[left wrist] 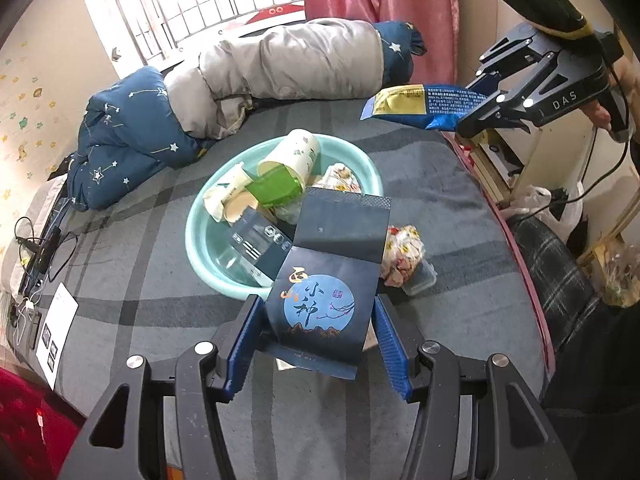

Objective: Collect trash
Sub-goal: 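Carry the pouch in left tool and packet in right tool over the teal basin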

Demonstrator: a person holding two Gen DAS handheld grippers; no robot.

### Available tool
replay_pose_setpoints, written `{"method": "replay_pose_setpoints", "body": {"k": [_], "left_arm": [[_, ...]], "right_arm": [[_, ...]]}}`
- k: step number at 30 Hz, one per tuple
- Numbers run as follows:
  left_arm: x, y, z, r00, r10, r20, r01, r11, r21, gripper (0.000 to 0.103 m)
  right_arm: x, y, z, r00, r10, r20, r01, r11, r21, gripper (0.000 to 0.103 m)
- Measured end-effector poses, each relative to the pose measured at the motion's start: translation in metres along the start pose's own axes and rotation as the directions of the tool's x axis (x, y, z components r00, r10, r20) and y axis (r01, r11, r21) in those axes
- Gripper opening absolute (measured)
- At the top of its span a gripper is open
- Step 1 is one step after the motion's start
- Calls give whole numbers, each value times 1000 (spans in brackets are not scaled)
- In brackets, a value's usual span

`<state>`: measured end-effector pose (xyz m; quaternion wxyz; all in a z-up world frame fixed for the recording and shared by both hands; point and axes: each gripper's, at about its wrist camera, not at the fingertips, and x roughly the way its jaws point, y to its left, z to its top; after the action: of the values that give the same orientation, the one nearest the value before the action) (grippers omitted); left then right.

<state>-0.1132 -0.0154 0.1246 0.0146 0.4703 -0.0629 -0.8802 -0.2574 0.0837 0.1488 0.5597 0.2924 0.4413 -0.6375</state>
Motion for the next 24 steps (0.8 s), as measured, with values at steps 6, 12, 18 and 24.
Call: {"method": "replay_pose_setpoints", "body": {"k": [6,12,18,24], "left_arm": [[1,17,12,1000,13,17,-12,999,-30,60],[10,36,21,1000,27,13,-27,998,-63,60],[19,57,29,998,45,35,-41,993,-114,60],[31,76,38,998,49,34,-43,986,-159,60]], "right_arm": [[-1,-3,20,1000,12,17,-12,1000,2,31],[0,-8,44,999,36,27,-36,999,18,31],[9,-16,66,998,48,30,-50,998,47,31],[25,-22,88,998,56,18,-58,996,71,31]]}}
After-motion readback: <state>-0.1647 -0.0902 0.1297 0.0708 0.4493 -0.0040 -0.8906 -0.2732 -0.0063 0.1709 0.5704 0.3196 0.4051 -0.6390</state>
